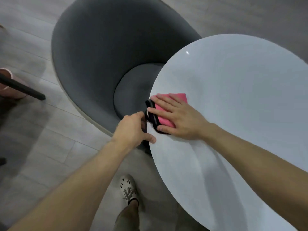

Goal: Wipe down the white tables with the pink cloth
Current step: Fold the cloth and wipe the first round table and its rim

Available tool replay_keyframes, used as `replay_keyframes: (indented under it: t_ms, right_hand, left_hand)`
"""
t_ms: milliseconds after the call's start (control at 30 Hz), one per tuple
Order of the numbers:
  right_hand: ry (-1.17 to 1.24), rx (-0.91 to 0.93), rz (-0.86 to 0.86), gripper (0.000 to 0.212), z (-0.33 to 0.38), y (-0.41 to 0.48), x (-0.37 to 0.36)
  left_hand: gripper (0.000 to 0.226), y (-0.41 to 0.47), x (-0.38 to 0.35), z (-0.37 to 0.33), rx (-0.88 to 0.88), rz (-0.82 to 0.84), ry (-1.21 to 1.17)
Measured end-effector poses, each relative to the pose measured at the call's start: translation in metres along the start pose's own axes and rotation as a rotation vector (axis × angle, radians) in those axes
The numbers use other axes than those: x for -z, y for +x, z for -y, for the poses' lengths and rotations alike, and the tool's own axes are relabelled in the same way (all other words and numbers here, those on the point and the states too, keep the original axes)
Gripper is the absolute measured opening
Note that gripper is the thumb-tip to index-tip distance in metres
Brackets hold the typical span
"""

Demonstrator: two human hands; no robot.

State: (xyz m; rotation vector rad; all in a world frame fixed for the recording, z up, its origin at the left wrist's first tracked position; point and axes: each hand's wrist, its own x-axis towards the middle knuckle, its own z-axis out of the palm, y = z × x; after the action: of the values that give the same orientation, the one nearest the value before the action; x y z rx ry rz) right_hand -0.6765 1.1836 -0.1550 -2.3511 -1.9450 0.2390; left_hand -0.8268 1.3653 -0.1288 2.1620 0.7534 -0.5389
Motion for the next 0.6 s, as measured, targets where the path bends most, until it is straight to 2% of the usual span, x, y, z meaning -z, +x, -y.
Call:
replay_keyframes:
  t_ms: [33, 133, 200, 233, 367, 433, 500, 600]
  right_hand:
    - [0.004, -0.071, -0.002, 0.068, -0.020, 0.014, 0.006]
    - [0.020, -0.526, -0.103, 0.070, -0.074, 0.070, 0.026]
    - [0.012, -0.667, -0.118, 0.069, -0.073, 0.091, 0.024]
    - [0.010, -0.653, -0.122, 0.068, -0.058, 0.089, 0.020]
    - [-0.012, -0.352, -0.114, 0.067, 0.034, 0.014, -0.009]
    - [-0.011, -0.307, -0.086, 0.067, 0.061, -0.023, -0.018]
    - [0.005, -0.311, -0.029, 0.069, 0.063, -0.039, -0.019]
    - [0.013, -0.269, -0.020, 0.072, 0.030, -0.012, -0.009]
  left_hand:
    - [0.069, 0.003, 0.000, 0.002, -0.004, 0.010, -0.012]
    - [0.067, 0.010, -0.003, 0.007, -0.021, 0.023, -0.015]
    - [0.067, 0.013, -0.003, 0.008, -0.028, 0.024, -0.013]
    - [0.068, 0.013, -0.003, 0.007, -0.035, 0.037, -0.009]
    - [0.071, 0.010, 0.002, 0.001, -0.065, 0.071, 0.067]
    - [0.070, 0.010, 0.006, -0.002, -0.072, 0.093, 0.105]
    - [0.069, 0.008, 0.010, -0.004, -0.069, 0.104, 0.169]
    - [0.070, 0.009, 0.017, -0.012, -0.065, 0.101, 0.313]
